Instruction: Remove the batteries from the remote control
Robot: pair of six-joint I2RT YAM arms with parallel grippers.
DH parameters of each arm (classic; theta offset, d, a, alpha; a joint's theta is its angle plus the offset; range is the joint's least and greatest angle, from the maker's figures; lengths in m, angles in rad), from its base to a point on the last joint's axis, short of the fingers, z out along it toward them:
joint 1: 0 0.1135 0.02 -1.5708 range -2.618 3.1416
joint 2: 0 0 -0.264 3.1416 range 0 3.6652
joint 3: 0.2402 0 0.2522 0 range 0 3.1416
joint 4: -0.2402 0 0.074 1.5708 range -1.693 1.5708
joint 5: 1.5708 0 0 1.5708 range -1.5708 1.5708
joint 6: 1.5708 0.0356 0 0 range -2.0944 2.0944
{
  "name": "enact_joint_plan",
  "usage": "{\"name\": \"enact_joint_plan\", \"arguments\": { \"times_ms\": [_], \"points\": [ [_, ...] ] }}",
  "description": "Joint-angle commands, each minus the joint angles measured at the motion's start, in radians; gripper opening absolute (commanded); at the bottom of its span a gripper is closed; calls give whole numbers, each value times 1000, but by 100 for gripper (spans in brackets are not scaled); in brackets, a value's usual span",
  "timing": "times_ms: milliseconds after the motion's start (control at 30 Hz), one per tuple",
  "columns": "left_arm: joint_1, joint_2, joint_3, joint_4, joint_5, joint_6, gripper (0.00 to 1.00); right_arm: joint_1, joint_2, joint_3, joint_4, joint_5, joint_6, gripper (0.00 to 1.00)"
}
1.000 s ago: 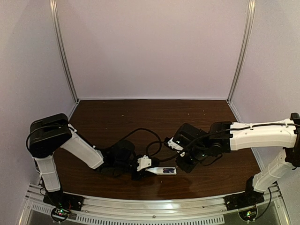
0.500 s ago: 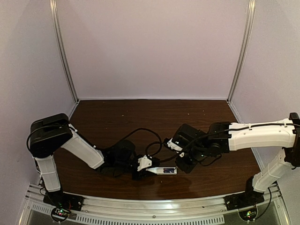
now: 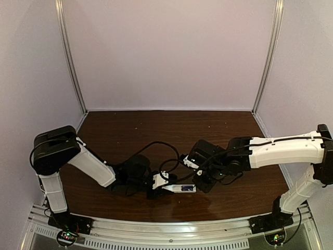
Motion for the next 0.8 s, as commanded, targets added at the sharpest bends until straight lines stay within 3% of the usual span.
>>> {"name": "enact_joint_plan", "arguments": {
  "times_ms": [0,367,767],
  "points": [
    [2,26,17,-12,15,19,0,-1,20,21,-19,40,-15,0],
    [1,29,21,-17,11,19,0,0,18,79,-103,-57,-44,0],
    [1,29,21,-22,11,21,0,0,41,48,-34,-93,-44,0]
  ]
}}
